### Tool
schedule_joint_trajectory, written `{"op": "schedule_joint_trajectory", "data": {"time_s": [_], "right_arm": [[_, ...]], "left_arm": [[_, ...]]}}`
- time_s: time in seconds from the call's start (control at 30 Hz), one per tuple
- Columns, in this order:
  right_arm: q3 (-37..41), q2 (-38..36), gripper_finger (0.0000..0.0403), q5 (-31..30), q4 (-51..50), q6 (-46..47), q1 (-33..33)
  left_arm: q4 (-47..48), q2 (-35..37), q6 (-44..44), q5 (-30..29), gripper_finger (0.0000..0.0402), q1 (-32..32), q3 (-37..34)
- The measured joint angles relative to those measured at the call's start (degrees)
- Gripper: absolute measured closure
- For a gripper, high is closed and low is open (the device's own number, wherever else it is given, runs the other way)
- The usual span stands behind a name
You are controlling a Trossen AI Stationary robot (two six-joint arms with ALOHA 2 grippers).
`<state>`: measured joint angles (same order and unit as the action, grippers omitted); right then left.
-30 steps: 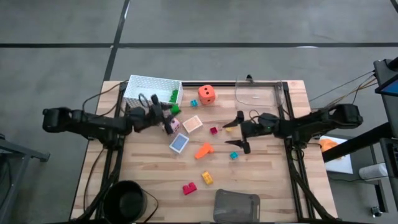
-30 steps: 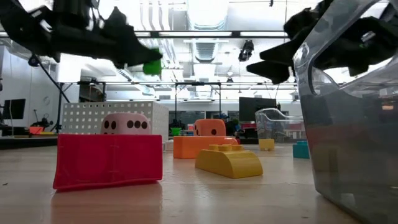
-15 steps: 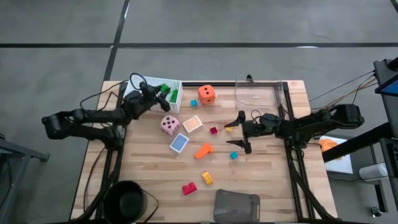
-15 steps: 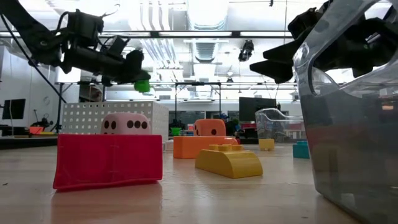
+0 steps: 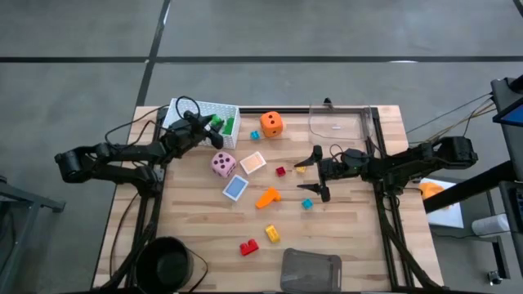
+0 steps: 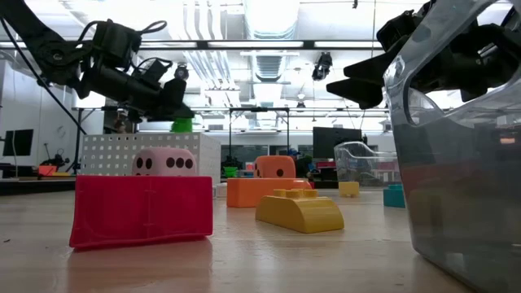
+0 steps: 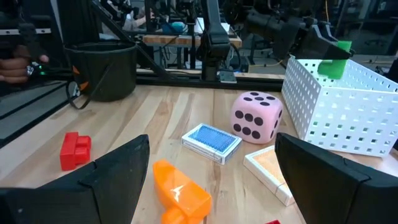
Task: Pick & Place Toys
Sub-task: Put the large green game piece into the white bin, then put the small light yellow game piece into the white bin
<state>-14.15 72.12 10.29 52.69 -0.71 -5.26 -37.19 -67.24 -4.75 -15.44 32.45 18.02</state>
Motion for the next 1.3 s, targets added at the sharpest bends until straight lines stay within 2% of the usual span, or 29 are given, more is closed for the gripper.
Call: {"op": "schedule_joint_trajectory", "data": {"time_s": [0.1,0.23,0.3,0.4,0.63,0.7,0.9,1.03,1.2,1.3], "right_arm": [[0.00,0.00,0.0058,-0.01,0.00,0.00,0.00],[0.00,0.00,0.0058,-0.01,-0.01,0.02,0.00],[0.00,0.00,0.0058,-0.01,-0.02,0.02,0.00],[0.00,0.00,0.0058,-0.01,-0.04,0.02,0.00],[0.00,0.00,0.0058,-1.08,-1.80,0.09,0.00],[-0.01,0.00,0.0058,-2.38,-2.60,0.09,-0.02],[-0.60,0.00,0.0058,-6.09,-6.38,0.09,-0.05],[-3.59,0.00,0.0058,-8.35,-15.08,0.38,-0.23],[-10.46,0.00,0.0058,-12.41,-32.22,0.98,-0.39],[-15.05,0.00,0.0058,-14.92,-42.88,1.77,-1.13]], "left_arm": [[-0.02,0.00,-0.24,-0.01,0.0131,0.00,0.00],[-0.10,0.00,-0.24,0.00,0.0096,0.00,0.00],[-0.41,0.00,-0.25,0.08,0.0092,-0.07,0.00],[-1.53,0.00,-0.32,3.28,0.0089,-0.11,0.00],[-8.60,0.00,-1.81,19.80,0.0088,-1.39,0.02],[-9.26,0.00,-1.95,22.75,0.0088,-3.04,0.02],[-9.32,0.00,-1.93,23.43,0.0088,-10.33,0.02],[-8.96,0.00,-2.36,22.58,0.0087,-15.91,-0.32],[-8.04,-0.02,-1.63,18.46,0.0087,-21.25,-0.48],[-7.33,-0.04,-1.47,17.97,0.0087,-22.91,-0.50]]}}
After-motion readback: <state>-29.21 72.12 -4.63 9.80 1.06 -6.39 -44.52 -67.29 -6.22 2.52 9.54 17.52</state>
